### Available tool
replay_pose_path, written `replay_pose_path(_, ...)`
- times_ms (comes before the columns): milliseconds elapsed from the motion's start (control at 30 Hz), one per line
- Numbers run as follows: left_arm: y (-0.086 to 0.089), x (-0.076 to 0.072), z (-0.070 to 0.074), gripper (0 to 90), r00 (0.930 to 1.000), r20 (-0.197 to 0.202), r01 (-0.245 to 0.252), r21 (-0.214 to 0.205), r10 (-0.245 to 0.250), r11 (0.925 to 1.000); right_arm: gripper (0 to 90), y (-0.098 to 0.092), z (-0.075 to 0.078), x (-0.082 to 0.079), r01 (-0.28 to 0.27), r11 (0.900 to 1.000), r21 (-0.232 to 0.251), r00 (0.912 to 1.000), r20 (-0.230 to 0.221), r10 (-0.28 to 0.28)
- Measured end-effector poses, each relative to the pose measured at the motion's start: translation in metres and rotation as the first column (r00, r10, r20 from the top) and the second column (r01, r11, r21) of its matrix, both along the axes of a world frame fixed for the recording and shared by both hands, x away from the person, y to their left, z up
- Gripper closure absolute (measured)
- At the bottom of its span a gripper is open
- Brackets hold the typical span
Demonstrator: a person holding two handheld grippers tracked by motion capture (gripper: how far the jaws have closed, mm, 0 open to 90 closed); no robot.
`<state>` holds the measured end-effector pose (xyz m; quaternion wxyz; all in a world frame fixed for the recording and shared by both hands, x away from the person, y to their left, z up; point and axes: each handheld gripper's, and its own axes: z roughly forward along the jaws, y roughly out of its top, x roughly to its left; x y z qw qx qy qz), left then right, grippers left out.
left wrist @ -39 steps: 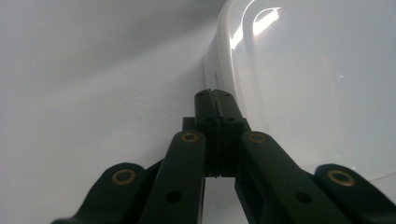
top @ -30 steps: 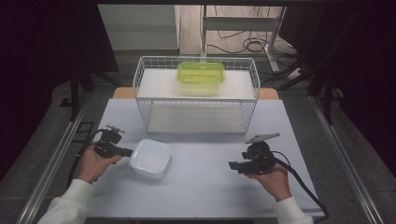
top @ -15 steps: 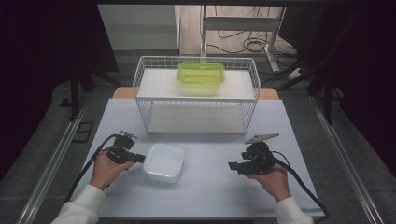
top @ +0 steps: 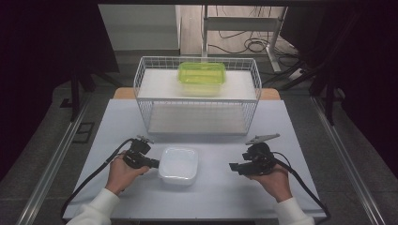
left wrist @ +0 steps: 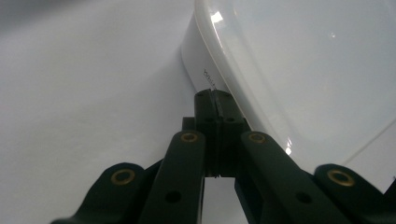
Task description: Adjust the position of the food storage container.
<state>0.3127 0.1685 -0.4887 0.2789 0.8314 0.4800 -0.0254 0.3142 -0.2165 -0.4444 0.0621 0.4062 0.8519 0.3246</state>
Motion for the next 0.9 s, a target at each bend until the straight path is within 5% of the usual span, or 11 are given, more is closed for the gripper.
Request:
replay_pose_path(467, -0.04, 0.006, -0.003, 89.8, 0.9995, -0.011, 0.031, -0.058, -0.031, 0.9979, 29.2, 0.0, -0.001, 0.001, -0.002, 1.0, -0.006, 1.0, -0.001, 0.002)
replay_pose_path(900, -0.047, 0.004, -0.008, 89.8, 0.9977, -0.046, 0.044, -0.114, -0.05, 0.9925, 28.3, 0.0, -0.002, 0.001, 0.002, 0.9998, -0.021, 1.0, 0.001, -0.002)
